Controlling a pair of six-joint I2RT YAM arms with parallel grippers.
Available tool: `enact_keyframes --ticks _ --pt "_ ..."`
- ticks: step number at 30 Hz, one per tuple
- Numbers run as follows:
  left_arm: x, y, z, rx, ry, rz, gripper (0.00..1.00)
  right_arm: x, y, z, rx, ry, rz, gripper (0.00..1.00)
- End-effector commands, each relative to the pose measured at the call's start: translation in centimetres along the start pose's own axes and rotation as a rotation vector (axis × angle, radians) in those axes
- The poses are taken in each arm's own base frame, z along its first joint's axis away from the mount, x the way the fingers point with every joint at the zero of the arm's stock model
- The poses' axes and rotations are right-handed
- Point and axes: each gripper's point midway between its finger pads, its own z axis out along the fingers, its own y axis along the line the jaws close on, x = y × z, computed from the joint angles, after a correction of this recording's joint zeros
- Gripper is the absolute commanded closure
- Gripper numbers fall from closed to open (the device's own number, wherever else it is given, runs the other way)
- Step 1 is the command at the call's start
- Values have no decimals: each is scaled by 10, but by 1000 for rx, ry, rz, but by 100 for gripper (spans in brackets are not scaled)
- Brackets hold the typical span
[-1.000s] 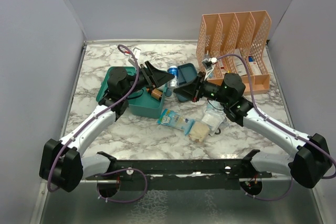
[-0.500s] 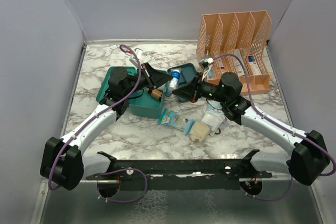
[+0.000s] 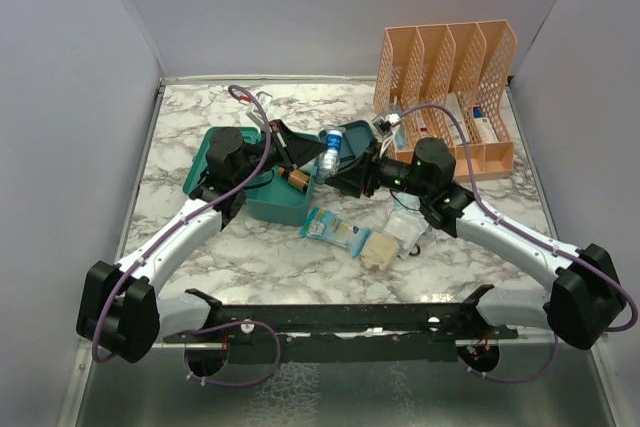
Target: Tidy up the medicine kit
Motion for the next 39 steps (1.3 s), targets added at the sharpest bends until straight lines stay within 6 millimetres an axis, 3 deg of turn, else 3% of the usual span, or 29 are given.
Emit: enact_keyframes --ticks 1,5,11,14,19,22,25,28,39 --pt "-10 -1 -4 -23 -43 84 100 -14 -10 -3 79 -49 -4 57" --pt "-21 22 -12 -188 -50 207 100 -21 -17 -9 146 -90 2 48" --pt "-23 75 -46 -529 92 435 100 -24 -27 -16 214 -127 4 48" --pt "-26 91 -60 -632 142 513 100 -21 -33 -16 239 -128 8 48" --pt "-29 111 -64 -729 192 547 100 -15 -44 -13 273 -116 18 48" --pt "-14 113 -54 -683 259 496 100 -12 -49 -11 289 -102 23 48" --pt "2 128 -57 -729 332 432 74 -7 -56 -9 311 -88 30 48" --pt "12 146 -67 -848 363 341 58 -1 -64 -8 336 -73 38 48" --pt "72 175 -90 -992 526 132 30 44 -99 -11 469 23 140 49"
